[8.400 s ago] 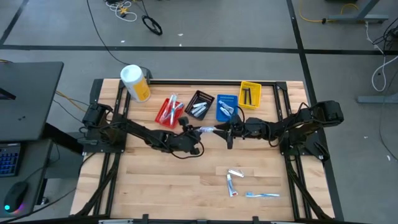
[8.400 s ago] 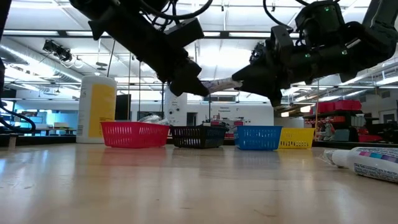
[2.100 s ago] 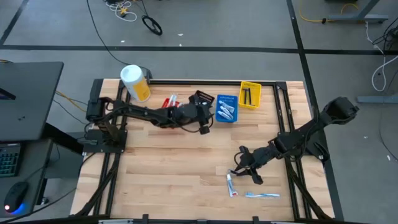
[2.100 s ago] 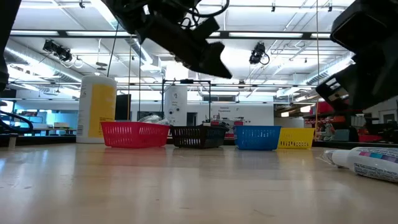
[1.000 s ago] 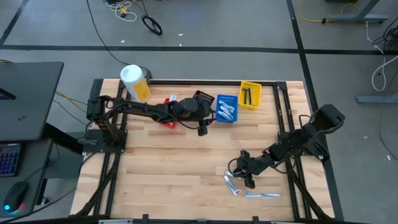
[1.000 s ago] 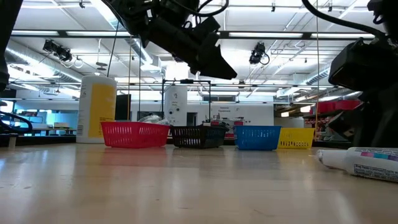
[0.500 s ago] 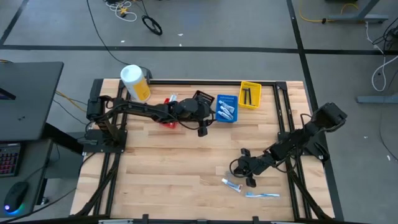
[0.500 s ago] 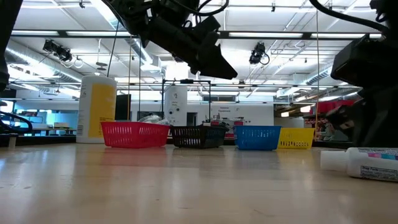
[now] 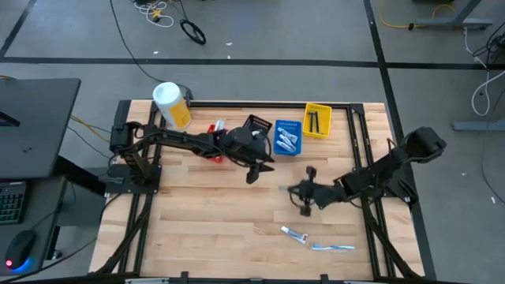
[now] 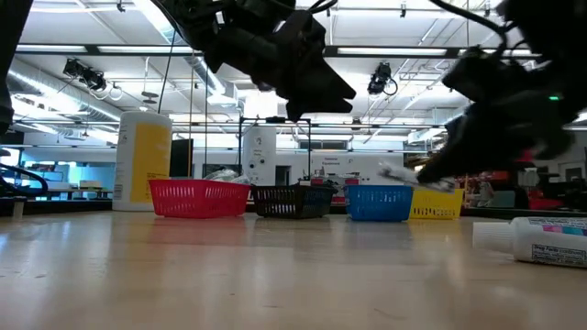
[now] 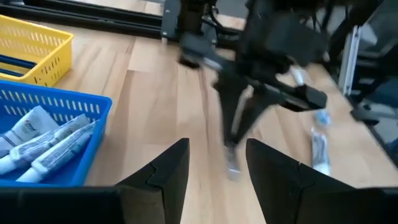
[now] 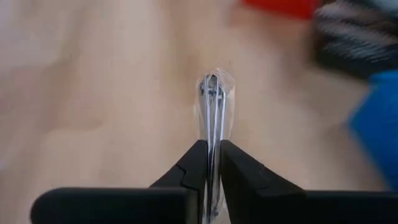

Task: Pick & Place Travel size toiletries
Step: Put the nail cutter into the black bin

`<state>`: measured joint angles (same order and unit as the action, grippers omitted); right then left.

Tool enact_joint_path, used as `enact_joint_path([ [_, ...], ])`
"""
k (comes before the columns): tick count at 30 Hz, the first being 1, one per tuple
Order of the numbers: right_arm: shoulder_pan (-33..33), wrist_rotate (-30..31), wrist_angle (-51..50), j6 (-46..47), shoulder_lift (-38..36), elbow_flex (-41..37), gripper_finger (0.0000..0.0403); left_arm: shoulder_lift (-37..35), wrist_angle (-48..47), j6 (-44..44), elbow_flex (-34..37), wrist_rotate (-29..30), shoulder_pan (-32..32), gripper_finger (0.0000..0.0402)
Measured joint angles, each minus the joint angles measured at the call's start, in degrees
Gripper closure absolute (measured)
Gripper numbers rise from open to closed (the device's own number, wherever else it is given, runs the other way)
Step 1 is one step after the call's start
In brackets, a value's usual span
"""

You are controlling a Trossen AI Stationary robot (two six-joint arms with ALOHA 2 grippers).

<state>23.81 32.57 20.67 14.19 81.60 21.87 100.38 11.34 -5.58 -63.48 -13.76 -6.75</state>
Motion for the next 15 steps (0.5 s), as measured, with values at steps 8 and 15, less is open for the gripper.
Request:
enact_joint_path([
  [8,-9.79,-1.87,11.18,-9.64,-1.38,0.02,0.036,0.0,-0.53,2.69,0.0,4.58,0.21,0.0235],
  [15,-14.7,-3.31,15.9,-14.53,-1.39,0.09,0.036,0.0,-1.91,3.16,0.0,6.91,0.12,0.0235],
])
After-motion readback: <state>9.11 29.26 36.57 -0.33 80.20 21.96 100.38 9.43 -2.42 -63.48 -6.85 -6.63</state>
